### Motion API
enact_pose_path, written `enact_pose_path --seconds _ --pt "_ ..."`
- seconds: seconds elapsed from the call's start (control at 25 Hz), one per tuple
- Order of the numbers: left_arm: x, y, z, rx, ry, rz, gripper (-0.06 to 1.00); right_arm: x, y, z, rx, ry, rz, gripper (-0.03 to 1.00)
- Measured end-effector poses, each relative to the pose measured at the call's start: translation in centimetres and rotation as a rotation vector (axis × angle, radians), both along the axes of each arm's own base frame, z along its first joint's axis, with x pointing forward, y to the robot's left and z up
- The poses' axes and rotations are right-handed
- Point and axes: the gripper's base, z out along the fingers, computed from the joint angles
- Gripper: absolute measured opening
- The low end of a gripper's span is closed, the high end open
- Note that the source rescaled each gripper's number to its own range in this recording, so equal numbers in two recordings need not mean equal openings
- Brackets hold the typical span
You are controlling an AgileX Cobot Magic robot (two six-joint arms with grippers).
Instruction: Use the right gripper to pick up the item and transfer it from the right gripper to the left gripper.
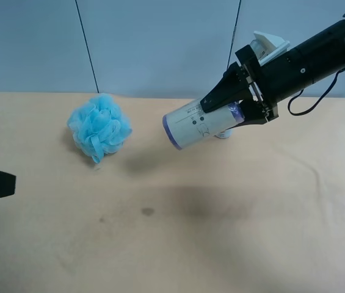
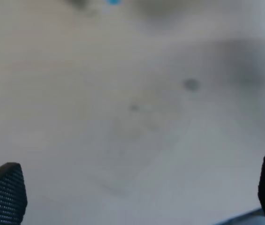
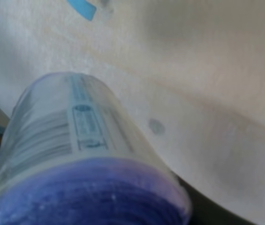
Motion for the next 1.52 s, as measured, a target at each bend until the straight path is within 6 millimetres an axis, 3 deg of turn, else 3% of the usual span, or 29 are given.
enact_pose_path --seconds 0.32,0.68,1.2,1.52 --pt "5.2 -1.7 -1.8 -0.186 0.039 -0.176 1.00 0.0 0.0 0.0 0.000 -0.012 0.008 0.03" --pt "9.5 -3.0 -5.5 -0.409 0.149 -0.275 1.00 0.0 0.0 0.0 -0.001 -0.036 0.024 0.03" --pt "12.8 -3.9 -10.2 -0.670 0.188 -0.315 1.00 0.1 0.3 0.2 0.028 -0.037 0.015 0.02" --pt "13.3 -3.9 -11.6 -0.689 0.213 -0.285 1.00 -0.6 2.5 0.5 0.059 -0.053 0.079 0.02"
